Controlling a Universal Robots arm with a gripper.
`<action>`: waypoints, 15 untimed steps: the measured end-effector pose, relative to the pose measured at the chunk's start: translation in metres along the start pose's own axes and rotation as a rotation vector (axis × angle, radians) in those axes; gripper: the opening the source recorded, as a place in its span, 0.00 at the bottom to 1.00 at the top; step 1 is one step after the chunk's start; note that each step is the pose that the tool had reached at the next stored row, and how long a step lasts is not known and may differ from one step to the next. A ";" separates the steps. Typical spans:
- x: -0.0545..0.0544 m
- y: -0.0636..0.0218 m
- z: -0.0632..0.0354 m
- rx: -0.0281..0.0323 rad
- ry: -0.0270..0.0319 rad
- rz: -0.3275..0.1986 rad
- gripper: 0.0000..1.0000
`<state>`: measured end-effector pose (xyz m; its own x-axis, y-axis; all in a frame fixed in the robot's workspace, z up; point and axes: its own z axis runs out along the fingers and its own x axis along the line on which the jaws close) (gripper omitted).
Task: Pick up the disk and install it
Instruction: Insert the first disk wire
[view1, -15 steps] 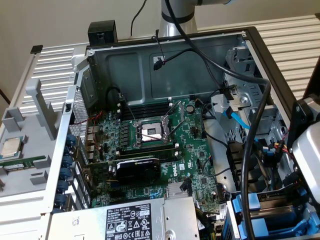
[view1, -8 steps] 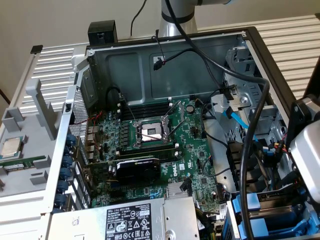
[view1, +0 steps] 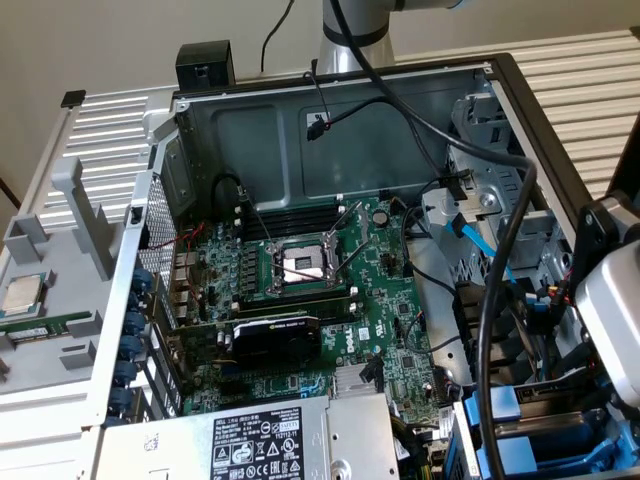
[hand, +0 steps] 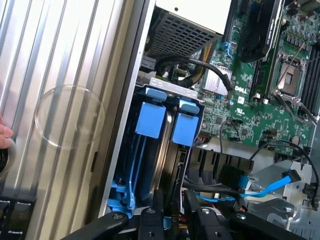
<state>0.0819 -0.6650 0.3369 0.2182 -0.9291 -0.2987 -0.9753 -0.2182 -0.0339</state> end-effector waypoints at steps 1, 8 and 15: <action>0.000 0.0000 0.0005 -0.0001 0.0000 0.000 0.30; 0.000 -0.0001 0.0029 -0.0012 -0.0004 0.000 0.30; -0.001 -0.0002 0.0037 -0.0016 -0.0004 0.001 0.30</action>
<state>0.0817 -0.6631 0.3336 0.2176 -0.9291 -0.2991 -0.9754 -0.2181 -0.0322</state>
